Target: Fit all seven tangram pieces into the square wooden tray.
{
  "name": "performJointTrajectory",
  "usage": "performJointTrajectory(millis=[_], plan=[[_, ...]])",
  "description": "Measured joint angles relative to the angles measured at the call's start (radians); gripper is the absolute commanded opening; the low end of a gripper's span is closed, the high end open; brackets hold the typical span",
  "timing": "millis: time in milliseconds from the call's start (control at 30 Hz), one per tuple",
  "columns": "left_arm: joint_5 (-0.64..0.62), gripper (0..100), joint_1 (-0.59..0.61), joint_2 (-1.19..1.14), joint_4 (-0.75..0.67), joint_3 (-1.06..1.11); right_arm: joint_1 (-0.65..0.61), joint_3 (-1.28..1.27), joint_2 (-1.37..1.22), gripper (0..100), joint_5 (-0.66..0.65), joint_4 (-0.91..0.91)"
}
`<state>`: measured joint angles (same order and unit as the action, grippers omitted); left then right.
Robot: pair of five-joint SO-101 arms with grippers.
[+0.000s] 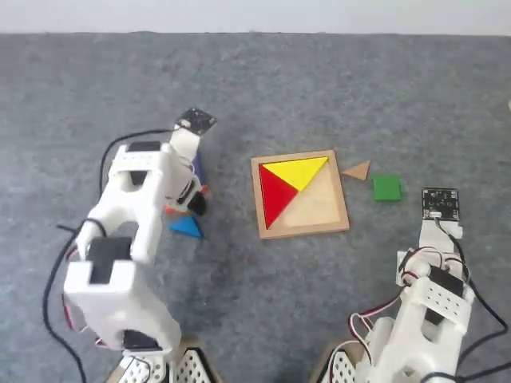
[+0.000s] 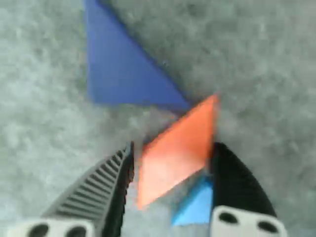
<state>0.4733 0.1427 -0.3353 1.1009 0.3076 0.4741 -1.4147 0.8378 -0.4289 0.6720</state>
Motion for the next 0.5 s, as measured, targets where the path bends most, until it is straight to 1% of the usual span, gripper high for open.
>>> performJointTrajectory(millis=[167, 367, 500], plan=[[0.012, 24, 0.008, -0.123, 0.129, -0.173, 0.0, 0.0, 0.0, 5.5, 0.0, 0.0], [0.023, 24, 0.031, -0.153, 0.14, -0.242, 0.0, 0.0, 0.0, 5.5, 0.0, 0.0], [0.025, 24, 0.068, -0.107, 0.138, -0.242, 0.0, 0.0, 0.0, 5.5, 0.0, 0.0]])
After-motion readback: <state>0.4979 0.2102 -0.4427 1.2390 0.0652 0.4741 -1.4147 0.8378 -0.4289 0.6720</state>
